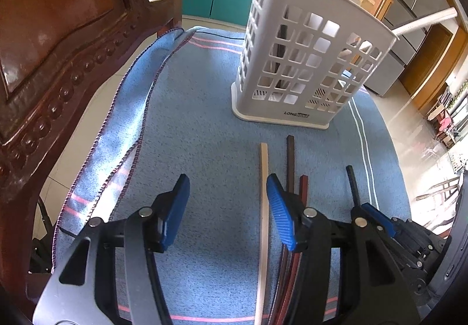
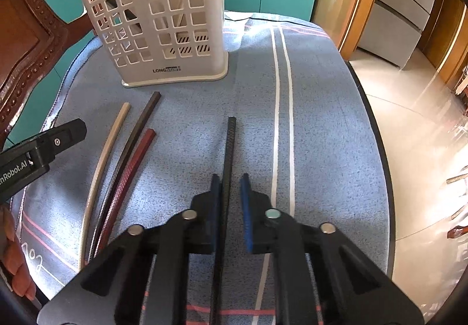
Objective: Organize utensils
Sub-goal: 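Hold the black chopstick in the right gripper while the left approaches a light chopstick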
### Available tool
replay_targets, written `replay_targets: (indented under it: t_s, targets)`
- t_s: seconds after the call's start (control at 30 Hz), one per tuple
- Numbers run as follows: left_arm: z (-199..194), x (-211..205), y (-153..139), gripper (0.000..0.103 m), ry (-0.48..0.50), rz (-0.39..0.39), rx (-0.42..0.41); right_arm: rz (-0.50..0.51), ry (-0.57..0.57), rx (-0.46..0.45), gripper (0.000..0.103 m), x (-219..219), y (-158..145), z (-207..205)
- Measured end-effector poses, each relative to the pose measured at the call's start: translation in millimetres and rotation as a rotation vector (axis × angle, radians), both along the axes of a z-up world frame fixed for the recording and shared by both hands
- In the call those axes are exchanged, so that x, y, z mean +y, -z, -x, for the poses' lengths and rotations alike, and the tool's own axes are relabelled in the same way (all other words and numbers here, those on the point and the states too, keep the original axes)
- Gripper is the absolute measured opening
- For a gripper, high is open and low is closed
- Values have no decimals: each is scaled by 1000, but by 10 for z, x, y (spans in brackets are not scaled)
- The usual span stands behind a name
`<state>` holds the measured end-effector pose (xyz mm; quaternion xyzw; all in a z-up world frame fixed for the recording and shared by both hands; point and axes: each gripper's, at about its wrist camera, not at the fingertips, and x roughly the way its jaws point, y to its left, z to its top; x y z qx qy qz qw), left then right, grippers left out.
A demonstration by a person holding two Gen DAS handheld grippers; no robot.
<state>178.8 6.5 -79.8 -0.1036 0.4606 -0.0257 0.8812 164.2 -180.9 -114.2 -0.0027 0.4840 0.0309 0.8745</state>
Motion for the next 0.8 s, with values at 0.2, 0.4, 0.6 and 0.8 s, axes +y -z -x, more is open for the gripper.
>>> replay_targets:
  t_s: [0.2,0.4,0.6,0.8]
  targets:
    - [-53,70,88,55,-8,82,42,-64,18,5,10,-90,-9,22]
    - [-85,-146,188,55,50,42,61,-75,2,8,10,-124,-16,57]
    - [-107,-285,205,55,75,-62,43,-70,-1,9,10,-79,-9,19]
    - [-213,-439,217,56,104,-171,29,45,2,27,12,31,-23,-186]
